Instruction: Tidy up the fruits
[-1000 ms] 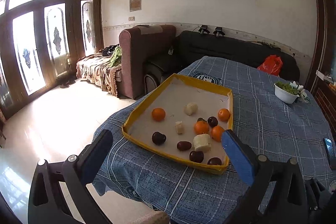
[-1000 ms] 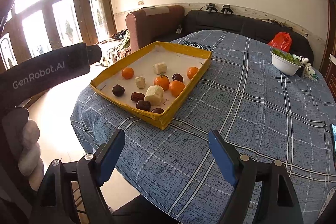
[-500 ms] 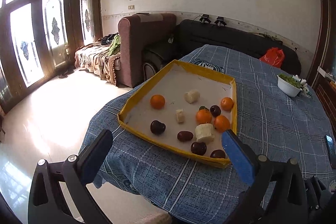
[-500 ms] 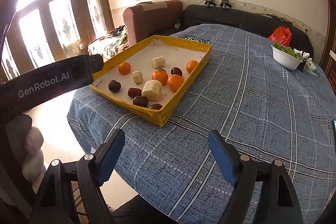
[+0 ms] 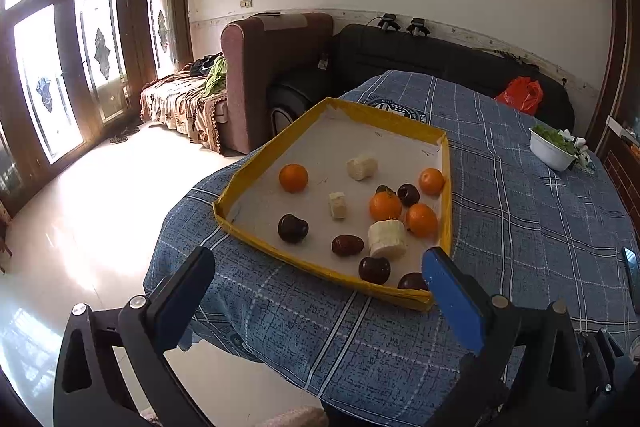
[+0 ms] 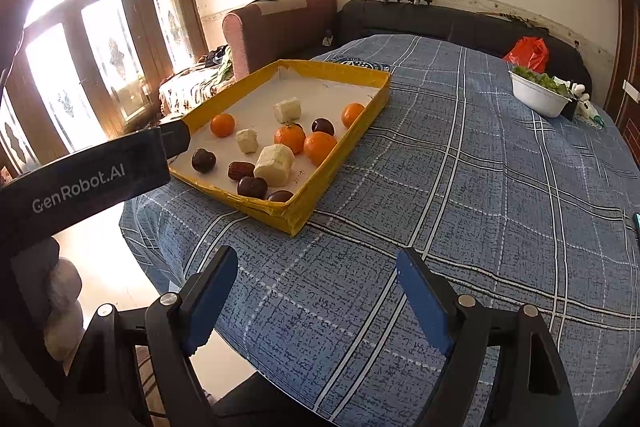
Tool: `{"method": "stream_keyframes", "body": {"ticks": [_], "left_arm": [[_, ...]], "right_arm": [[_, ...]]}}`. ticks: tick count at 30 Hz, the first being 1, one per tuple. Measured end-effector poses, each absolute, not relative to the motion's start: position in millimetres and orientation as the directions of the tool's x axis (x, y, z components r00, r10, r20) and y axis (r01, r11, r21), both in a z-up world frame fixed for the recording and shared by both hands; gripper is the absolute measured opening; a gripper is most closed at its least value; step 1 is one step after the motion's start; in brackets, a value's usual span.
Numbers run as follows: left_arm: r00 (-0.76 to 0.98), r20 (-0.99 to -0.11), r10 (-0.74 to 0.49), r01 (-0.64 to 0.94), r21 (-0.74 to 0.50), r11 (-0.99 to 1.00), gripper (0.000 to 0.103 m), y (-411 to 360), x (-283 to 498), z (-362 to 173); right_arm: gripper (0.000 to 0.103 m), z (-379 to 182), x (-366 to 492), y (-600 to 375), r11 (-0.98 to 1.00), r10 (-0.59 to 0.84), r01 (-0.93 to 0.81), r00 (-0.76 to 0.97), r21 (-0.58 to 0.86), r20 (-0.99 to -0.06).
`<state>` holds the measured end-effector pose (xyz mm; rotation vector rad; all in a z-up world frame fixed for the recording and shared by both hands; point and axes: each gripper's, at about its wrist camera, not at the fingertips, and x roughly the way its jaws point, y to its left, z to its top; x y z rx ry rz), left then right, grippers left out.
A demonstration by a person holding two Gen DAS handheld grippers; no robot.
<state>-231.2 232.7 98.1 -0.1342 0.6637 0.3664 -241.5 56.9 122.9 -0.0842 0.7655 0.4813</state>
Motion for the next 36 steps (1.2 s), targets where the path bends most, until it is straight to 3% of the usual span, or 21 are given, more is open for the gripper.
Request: {"method": "stream_keyframes", "body": {"ticks": [25, 36], "left_arm": [[0.678, -0.694, 0.242, -0.342, -0.007, 0.94, 0.103, 223.3, -218.2, 74.8], [0.661, -0.726, 0.188, -0.344, -0.07, 0.937, 0.103, 233.1, -218.0, 66.6]], "right_arm": [[0.087, 114.2, -224.2, 54.1, 0.903, 0.358, -0.418, 0.601, 0.101, -0.715], [0.087, 109.4, -205.8, 61.3, 0.911, 0.325, -0.406, 0.593, 0.075, -0.737]]}}
